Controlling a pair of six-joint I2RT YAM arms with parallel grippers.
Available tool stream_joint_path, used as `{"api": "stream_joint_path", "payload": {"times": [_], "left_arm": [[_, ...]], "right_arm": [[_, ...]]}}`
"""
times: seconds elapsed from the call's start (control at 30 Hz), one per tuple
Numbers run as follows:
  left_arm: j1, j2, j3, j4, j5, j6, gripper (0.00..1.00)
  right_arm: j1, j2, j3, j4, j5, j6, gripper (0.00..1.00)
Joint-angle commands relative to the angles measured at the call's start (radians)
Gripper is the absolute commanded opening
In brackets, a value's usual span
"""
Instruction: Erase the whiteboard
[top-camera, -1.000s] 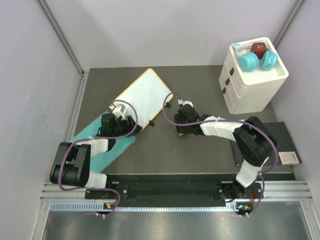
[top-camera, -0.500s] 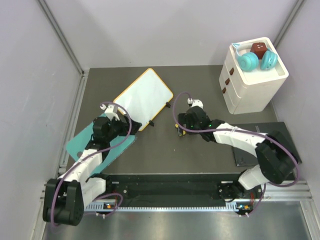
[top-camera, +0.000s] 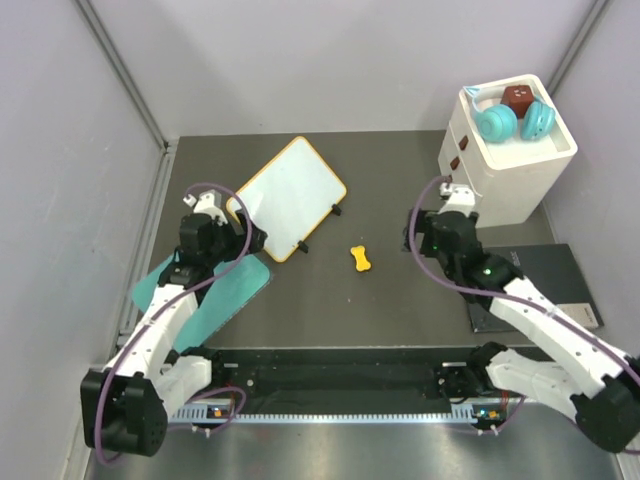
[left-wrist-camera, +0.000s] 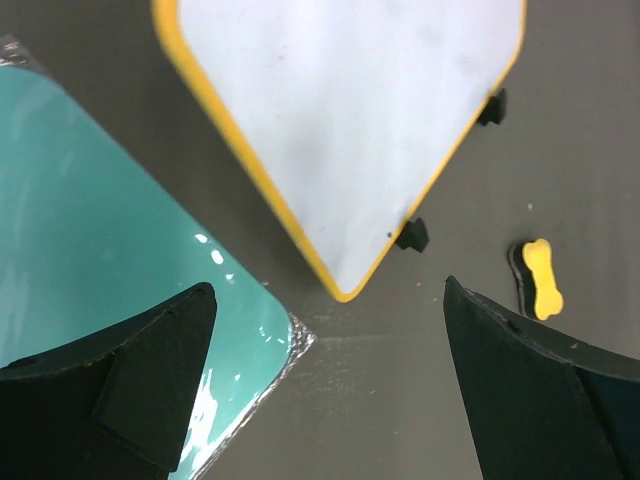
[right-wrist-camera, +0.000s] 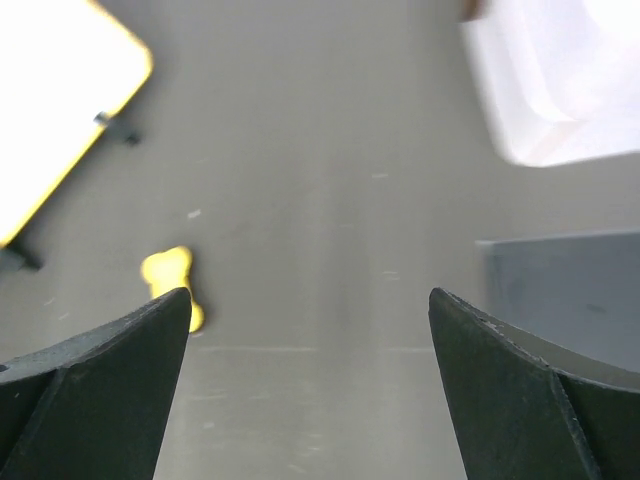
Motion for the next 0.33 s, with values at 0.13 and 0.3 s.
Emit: {"api": "stream_joint_path", "payload": {"times": [0.13, 0.3], "left_arm": [[-0.005, 0.032, 0.048, -0.075, -0.067, 0.008, 0.99], [-0.005, 0.036, 0.029, -0.038, -0.030, 0.034, 0.99]], "right_arm": [[-0.071, -0.230, -0.104, -0.077, 0.131, -0.026, 0.99], [-0.074, -0.255, -0.142, -0.064, 0.164, -0.034, 0.99]]}}
